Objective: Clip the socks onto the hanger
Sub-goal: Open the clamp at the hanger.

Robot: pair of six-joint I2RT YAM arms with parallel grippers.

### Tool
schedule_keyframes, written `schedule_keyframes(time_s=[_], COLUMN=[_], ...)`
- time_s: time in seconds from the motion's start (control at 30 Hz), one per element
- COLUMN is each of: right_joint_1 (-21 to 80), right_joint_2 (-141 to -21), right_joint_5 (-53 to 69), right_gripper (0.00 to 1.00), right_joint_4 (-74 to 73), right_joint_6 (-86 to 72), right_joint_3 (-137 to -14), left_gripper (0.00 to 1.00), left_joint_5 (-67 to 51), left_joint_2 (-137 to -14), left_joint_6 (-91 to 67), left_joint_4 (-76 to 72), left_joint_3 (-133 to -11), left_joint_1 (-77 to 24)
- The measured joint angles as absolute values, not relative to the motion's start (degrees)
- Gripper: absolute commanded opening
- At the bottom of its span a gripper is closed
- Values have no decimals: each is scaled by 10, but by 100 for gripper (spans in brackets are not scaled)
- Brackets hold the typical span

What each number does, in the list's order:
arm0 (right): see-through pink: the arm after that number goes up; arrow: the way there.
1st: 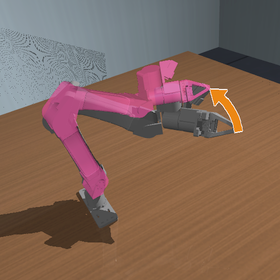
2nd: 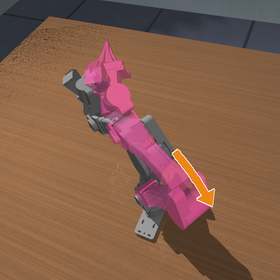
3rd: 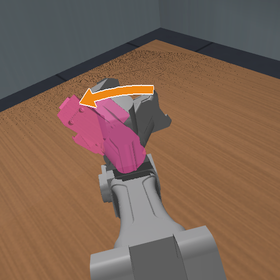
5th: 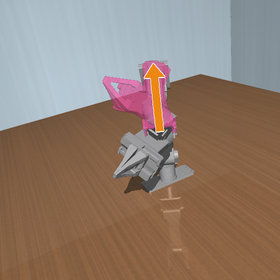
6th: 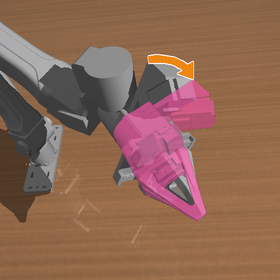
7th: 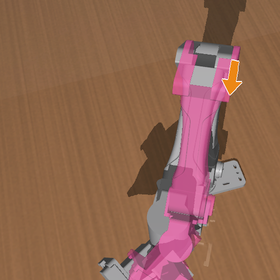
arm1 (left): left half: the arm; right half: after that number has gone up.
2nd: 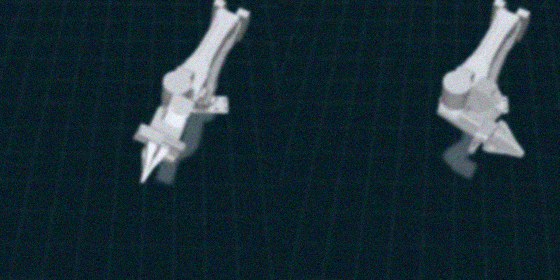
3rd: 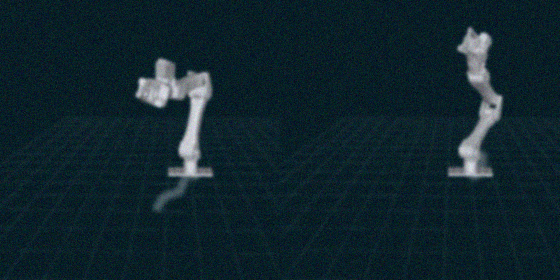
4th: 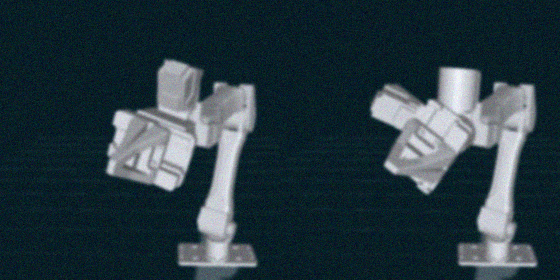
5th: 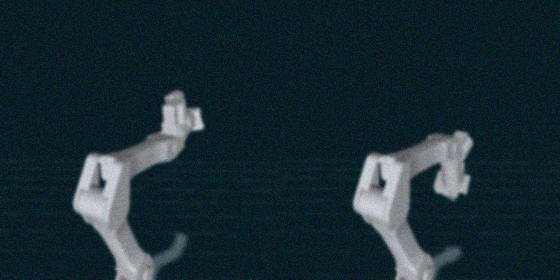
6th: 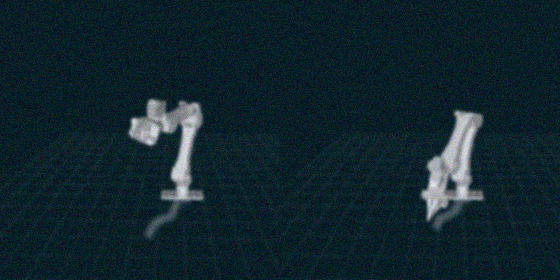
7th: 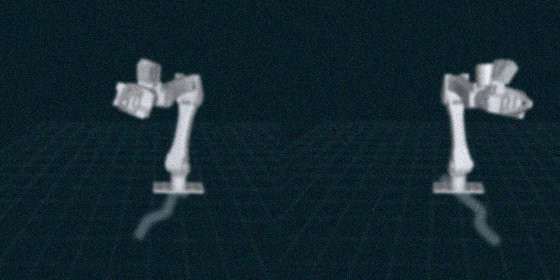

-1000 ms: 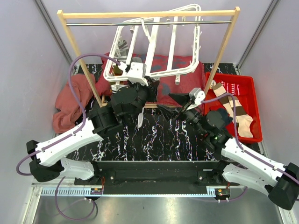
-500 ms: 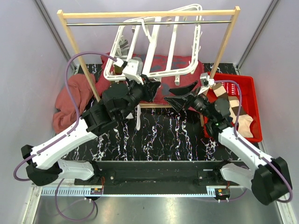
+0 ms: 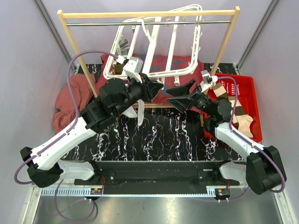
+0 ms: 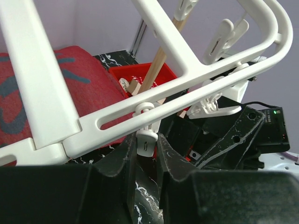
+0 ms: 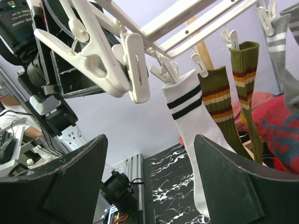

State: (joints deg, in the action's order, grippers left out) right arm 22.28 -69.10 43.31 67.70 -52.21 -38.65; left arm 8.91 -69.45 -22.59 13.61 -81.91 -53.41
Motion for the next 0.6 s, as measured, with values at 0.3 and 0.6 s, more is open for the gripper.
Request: schedule_keyframes(time_s=[0.3, 0.6], right_joint_1=[220, 220], right_joint_2=[-744, -751], right_joint_5=[447, 462], right_gripper=[78, 69], right_joint_4=[720, 739], right_joint_6=[-553, -565], right_joint_3=[-424, -469], left_gripper=[4, 4], left_joint_5=[41, 31], left_joint_2=[-700, -706], left_joint_6=[-245, -247], left_joint_4=[132, 129], left_joint_3=[-820, -821], left_joint_1=[-524, -522])
